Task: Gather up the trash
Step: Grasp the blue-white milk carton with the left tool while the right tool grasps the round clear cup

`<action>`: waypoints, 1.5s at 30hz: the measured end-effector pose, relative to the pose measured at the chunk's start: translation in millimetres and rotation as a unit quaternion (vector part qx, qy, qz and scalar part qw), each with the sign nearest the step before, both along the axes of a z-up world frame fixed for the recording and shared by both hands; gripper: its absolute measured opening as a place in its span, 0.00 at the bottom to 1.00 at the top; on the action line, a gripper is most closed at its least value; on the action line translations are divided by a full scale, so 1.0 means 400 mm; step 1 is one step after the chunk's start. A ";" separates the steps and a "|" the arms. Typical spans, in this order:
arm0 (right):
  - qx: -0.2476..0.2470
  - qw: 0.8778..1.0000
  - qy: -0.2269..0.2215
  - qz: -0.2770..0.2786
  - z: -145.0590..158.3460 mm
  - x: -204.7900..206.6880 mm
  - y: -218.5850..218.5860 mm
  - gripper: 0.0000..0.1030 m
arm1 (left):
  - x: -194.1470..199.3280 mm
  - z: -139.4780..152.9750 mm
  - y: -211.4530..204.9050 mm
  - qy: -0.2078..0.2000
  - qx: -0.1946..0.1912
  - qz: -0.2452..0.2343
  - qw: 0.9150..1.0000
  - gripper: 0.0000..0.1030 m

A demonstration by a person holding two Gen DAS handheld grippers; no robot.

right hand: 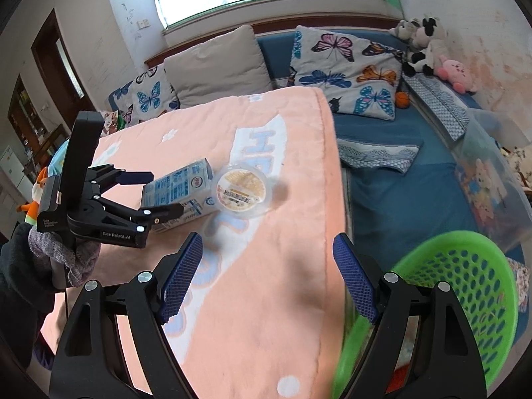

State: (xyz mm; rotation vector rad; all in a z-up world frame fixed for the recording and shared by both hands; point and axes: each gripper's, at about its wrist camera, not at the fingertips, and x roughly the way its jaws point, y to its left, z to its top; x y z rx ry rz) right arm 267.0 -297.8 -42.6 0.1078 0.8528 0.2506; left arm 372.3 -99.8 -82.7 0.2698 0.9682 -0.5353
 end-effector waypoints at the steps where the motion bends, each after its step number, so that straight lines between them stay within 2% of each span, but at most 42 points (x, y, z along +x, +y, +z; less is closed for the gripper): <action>1: 0.002 1.000 0.002 0.001 -0.003 0.008 0.002 0.78 | 0.004 -0.004 -0.001 0.003 -0.001 -0.003 1.000 0.89; 5: 0.018 1.000 0.011 0.005 -0.016 0.049 0.013 0.78 | 0.015 -0.020 -0.008 0.004 0.002 -0.011 1.000 0.89; 13: 0.030 0.999 0.020 0.017 -0.038 0.121 0.055 0.79 | 0.017 -0.023 0.013 -0.001 -0.020 0.006 1.000 0.70; 18: 0.025 0.999 0.022 0.018 -0.064 0.155 0.084 0.84 | 0.013 -0.012 0.050 0.008 -0.013 0.034 0.999 0.65; 29: -0.003 0.999 0.035 0.023 -0.119 0.237 0.145 0.90 | 0.005 0.018 0.133 0.030 -0.022 0.073 0.997 0.65; 41: -0.015 0.999 0.047 0.014 -0.161 0.303 0.156 0.90 | 0.016 -0.004 0.153 0.048 -0.030 0.089 0.994 0.66; 44: -0.010 0.999 0.051 0.009 -0.167 0.311 0.150 0.84 | 0.021 -0.011 0.155 0.051 -0.034 0.089 0.994 0.66; 45: -0.010 0.999 0.050 0.006 -0.167 0.312 0.150 0.78 | 0.023 -0.013 0.156 0.054 -0.035 0.089 0.994 0.66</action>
